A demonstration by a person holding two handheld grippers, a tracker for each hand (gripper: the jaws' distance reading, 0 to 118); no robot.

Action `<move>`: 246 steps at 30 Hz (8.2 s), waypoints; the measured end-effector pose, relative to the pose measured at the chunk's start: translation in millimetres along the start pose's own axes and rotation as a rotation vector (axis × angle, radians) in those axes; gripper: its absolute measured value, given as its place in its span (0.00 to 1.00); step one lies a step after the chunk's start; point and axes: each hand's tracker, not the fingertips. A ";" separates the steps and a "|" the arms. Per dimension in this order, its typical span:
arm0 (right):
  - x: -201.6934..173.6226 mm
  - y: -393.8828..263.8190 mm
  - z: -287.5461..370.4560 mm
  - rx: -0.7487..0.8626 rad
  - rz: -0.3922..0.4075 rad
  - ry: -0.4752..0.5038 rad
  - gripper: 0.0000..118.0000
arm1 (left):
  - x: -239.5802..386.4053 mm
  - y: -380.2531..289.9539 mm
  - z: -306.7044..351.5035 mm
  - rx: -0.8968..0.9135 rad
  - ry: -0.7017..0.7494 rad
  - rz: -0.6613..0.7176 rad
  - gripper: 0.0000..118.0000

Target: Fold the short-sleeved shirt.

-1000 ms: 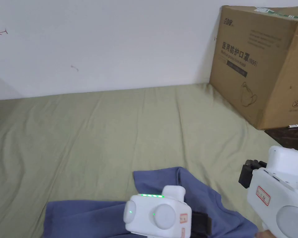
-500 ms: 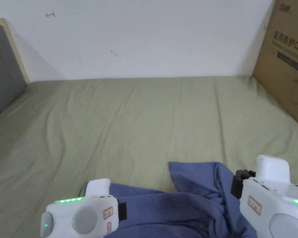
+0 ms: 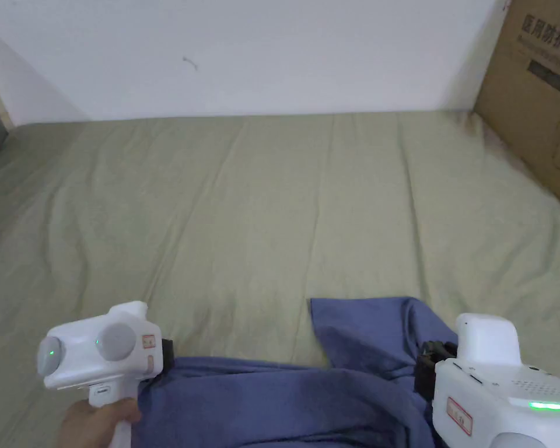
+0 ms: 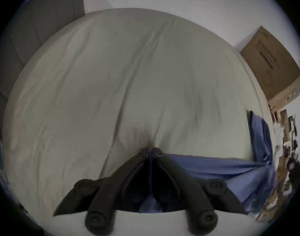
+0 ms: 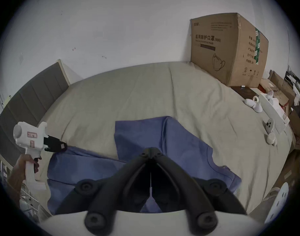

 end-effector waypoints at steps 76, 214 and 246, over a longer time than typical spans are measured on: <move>39.0 568.4 166.6 0.591 -0.096 -0.015 0.03 | 65.5 369.5 483.8 1.085 0.239 -0.153 0.01; 136.1 2.8 -4.6 -0.260 -0.059 -0.108 0.53 | -55.1 -71.2 126.0 0.050 0.122 -0.137 0.83; 153.3 -67.8 43.2 -0.279 -0.173 -0.078 0.60 | -73.6 -145.4 126.1 0.032 0.082 -0.034 0.01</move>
